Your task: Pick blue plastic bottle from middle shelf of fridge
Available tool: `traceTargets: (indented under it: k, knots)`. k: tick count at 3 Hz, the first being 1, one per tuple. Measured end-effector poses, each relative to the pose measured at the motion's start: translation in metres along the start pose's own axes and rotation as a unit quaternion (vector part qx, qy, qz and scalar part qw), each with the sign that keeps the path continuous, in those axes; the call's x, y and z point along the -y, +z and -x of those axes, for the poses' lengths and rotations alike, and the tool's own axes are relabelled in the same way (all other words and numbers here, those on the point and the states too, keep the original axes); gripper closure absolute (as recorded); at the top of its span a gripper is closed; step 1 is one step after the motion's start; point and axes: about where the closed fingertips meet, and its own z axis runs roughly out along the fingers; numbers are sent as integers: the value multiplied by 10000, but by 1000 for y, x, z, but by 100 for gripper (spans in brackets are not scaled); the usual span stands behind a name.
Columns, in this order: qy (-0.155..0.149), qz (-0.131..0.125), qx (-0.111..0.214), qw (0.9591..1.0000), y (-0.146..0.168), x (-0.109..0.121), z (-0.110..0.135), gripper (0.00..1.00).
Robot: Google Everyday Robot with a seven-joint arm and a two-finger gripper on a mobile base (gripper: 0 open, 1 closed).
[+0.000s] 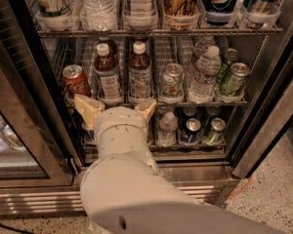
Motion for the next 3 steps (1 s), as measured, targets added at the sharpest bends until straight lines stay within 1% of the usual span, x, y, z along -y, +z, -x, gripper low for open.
traceTargets:
  k: [1,2,3]
  knots:
    - [117,49,34,9999,1,-8,-2,0]
    - [370,-61,5,9993,7,-10,-13,19]
    - [460,-185,-54,9988,13,-4,-20,22]
